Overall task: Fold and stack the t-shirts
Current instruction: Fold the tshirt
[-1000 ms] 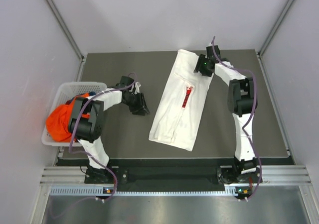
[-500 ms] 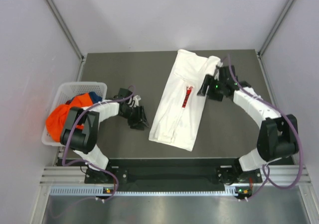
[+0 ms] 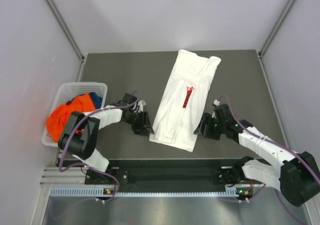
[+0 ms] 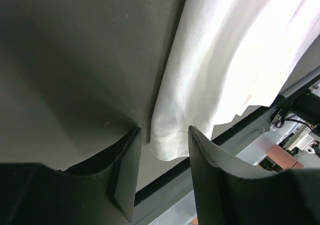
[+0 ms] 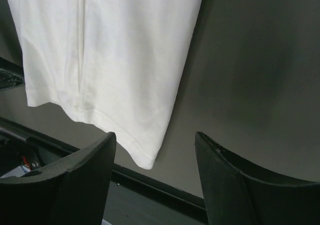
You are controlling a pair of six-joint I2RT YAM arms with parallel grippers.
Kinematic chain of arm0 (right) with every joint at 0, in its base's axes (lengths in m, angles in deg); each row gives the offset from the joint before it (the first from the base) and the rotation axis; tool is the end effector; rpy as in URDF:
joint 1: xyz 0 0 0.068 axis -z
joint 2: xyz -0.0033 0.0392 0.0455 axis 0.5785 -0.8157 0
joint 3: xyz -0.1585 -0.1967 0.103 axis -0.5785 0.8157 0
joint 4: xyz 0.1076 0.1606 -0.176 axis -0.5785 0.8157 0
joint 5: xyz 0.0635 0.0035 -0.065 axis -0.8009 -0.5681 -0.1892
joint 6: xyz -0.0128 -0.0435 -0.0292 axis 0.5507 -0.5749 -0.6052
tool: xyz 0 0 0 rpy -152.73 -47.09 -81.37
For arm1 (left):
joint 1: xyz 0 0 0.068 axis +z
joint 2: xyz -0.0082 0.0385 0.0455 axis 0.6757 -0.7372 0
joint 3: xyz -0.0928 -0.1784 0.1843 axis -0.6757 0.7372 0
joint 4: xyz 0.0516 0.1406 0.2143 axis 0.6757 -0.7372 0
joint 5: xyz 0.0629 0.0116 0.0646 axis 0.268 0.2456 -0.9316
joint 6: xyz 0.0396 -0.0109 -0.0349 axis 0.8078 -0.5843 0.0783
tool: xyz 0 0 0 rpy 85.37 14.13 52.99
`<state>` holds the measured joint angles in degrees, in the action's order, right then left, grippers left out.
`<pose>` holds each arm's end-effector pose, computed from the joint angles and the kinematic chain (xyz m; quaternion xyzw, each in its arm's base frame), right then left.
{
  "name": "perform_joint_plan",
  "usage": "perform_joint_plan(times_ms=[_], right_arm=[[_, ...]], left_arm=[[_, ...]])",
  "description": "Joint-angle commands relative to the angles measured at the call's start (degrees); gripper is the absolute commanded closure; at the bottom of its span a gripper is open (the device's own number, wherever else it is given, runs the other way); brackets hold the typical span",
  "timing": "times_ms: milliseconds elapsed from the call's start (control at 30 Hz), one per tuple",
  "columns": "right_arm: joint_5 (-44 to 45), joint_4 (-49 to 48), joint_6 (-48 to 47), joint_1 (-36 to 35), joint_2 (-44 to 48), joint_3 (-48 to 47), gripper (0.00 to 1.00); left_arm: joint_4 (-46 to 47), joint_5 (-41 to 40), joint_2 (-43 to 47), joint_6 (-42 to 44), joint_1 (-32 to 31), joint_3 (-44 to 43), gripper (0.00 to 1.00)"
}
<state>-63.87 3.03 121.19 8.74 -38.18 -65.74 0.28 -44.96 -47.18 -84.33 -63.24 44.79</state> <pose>0.1732 0.0949 0.1836 0.0833 0.9443 0.2497 0.1975 0.2469 -0.1141 0.1391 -0.0235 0.9467 -0.3198 0.0311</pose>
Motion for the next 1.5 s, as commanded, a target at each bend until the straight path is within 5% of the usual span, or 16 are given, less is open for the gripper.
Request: perform_joint_plan(times_ms=[0,267,367,433,500,567,667,833,933,1000,1033,1100,1200,1467], right_arm=[[0.41,-6.70,7.72,-3.52,2.43,4.14,0.36],[7.17,-9.87,16.51,-13.02,2.17,9.34,0.39],[8.58,-12.87,18.89,-16.01,1.21,10.66,0.44],[9.90,-10.69,19.25,-16.63,0.94,10.66,0.55],[11.56,-7.53,19.34,-16.63,1.90,10.75,0.77],[14.11,-1.20,18.73,-16.72,4.62,10.75,0.92],[16.66,5.38,17.94,-16.63,8.93,10.57,1.00],[17.90,10.50,16.88,-16.63,14.73,11.45,1.00],[18.43,12.18,15.92,-16.63,17.88,10.75,1.00],[18.08,11.57,16.17,-16.81,19.83,9.88,0.86],[17.81,10.61,16.53,-16.81,21.23,9.43,0.68],[16.76,8.41,17.67,-16.98,21.94,8.73,0.59],[15.27,5.86,19.69,-17.16,20.72,8.81,0.49],[15.17,-4.15,22.77,-19.35,12.55,10.83,0.49]], left_arm=[[1.45,-3.15,1.28,-0.34,-0.80,1.71,0.52],[2.59,-4.83,1.72,-0.69,-0.98,4.52,0.53],[3.82,-3.95,1.72,-1.57,-0.98,5.14,0.63],[4.17,-3.42,2.16,-2.18,-0.98,5.31,0.83],[3.74,-3.59,2.95,-2.80,-0.98,5.49,1.00],[2.78,-4.82,4.44,-4.20,-1.07,5.75,1.00],[0.23,-8.32,6.03,-5.44,-1.59,5.93,1.00],[-0.92,-8.34,7.17,-7.02,-3.26,7.34,0.98],[-3.29,-11.93,9.36,-7.64,-4.14,8.30,0.83],[-5.13,-16.93,10.68,-7.81,-4.05,7.35,0.70],[-6.79,-22.00,11.99,-8.68,-4.05,6.73,0.68],[-6.90,-24.15,13.67,-9.48,-4.05,5.24,0.60],[-0.94,-17.34,16.31,-9.22,-4.05,5.49,0.53],[4.18,-7.55,9.91,-7.02,-4.14,5.84,0.50]])
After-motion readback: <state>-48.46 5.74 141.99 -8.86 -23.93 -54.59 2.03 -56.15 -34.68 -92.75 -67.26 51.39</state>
